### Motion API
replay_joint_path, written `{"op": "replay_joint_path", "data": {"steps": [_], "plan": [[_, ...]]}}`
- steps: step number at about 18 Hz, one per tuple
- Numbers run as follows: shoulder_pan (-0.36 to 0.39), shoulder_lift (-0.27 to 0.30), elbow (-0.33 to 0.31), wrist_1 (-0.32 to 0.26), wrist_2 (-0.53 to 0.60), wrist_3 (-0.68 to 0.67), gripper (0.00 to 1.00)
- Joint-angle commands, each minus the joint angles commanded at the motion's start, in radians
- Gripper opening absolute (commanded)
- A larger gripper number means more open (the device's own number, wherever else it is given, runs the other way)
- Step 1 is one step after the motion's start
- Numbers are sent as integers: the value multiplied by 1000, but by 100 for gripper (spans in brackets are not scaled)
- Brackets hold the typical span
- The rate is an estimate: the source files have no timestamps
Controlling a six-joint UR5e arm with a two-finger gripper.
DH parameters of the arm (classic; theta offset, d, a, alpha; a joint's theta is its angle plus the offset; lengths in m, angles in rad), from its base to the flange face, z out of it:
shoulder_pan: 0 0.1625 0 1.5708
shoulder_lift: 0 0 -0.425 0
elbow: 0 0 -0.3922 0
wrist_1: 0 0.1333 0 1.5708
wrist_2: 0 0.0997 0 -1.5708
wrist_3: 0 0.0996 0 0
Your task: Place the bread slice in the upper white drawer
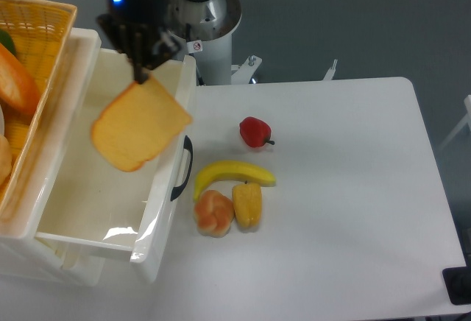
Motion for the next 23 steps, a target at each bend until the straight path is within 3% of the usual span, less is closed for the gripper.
{"op": "replay_joint_path", "data": {"steps": [1,2,6,10,14,18,21,23], "plan": [[-11,-3,-5,0,-2,0,0],[-17,-5,-8,0,-2,0,13],[-18,-8,-15,3,-3,0,100],[-18,-8,-15,14,0,0,100],[-5,-8,-12,67,14,6,100],[104,-15,-14,152,136,101,100],[216,-43,-11,161,167,121,100],[288,-69,-9,161,178,211,100]]}}
